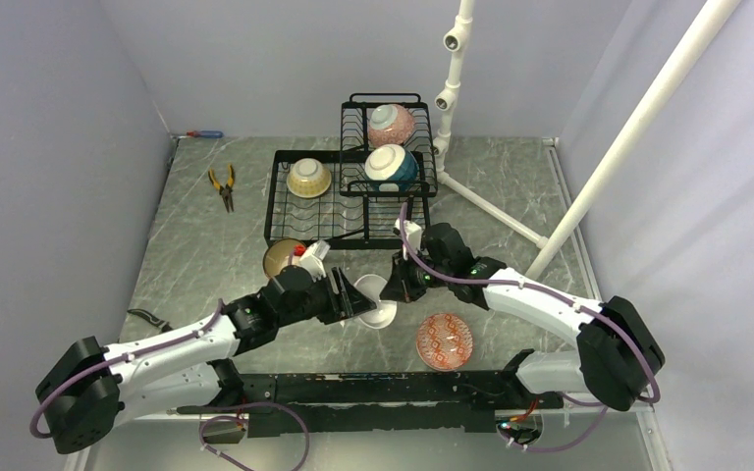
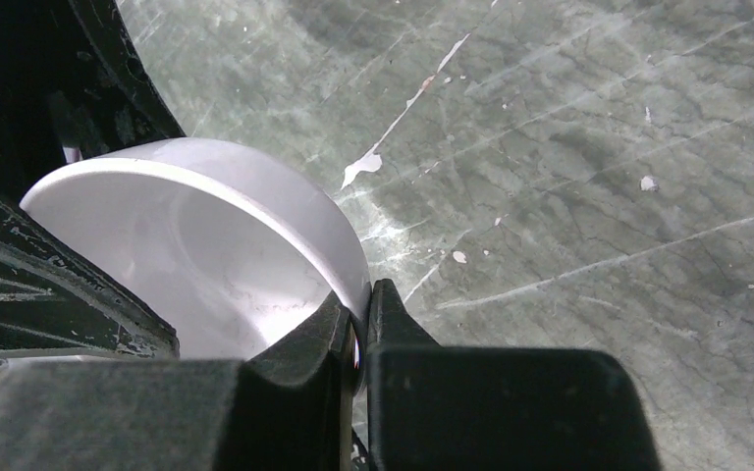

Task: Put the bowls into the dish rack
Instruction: Pick up the bowl from the center of the board.

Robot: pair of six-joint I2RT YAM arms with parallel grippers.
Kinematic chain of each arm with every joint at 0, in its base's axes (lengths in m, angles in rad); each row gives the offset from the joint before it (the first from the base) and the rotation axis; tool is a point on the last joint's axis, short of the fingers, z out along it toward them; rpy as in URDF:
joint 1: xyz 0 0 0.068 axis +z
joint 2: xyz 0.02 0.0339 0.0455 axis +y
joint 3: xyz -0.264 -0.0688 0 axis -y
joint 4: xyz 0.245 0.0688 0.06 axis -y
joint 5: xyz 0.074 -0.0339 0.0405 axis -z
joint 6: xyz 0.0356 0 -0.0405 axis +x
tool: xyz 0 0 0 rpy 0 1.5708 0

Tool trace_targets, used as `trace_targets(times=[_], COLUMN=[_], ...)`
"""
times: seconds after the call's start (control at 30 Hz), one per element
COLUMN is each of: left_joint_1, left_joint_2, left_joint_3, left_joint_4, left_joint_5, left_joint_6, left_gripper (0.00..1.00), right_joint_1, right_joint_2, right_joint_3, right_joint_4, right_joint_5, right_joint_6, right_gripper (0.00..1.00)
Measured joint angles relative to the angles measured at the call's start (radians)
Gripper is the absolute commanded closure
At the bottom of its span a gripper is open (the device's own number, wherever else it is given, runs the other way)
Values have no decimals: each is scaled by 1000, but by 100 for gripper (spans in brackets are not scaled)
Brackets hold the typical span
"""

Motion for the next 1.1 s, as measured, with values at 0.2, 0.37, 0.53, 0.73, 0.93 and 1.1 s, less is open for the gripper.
trace_targets(times=[0.2, 0.37, 0.53, 0.73, 0.93, 1.1], left_joint_1=[-7, -7, -7, -7, -7, -7], left_joint_2=[-19, -7, 4, 2, -2, -2], left_joint_3=[0, 0, 0, -1, -1, -1], left_joint_4=[-2, 5, 17, 17, 2, -21], left_joint_5=[-2, 3, 3, -7, -18, -26], left_joint_6=[7, 7, 3, -2, 0, 1], left_gripper=[25, 30, 49, 72, 91, 97], right_joint_1=[-1, -2, -2, 0, -1, -3], right_joint_2=[-5, -10, -10, -11, -12, -22], right_joint_3=[-2, -2, -2, -2, -2, -2], right_joint_4=[0, -1, -2, 0, -3, -10], right_joint_5=[-2, -1, 6, 15, 21, 26], right_joint_6=[17, 21, 20, 19, 29, 31], right_gripper=[100, 100, 100, 84, 43, 14])
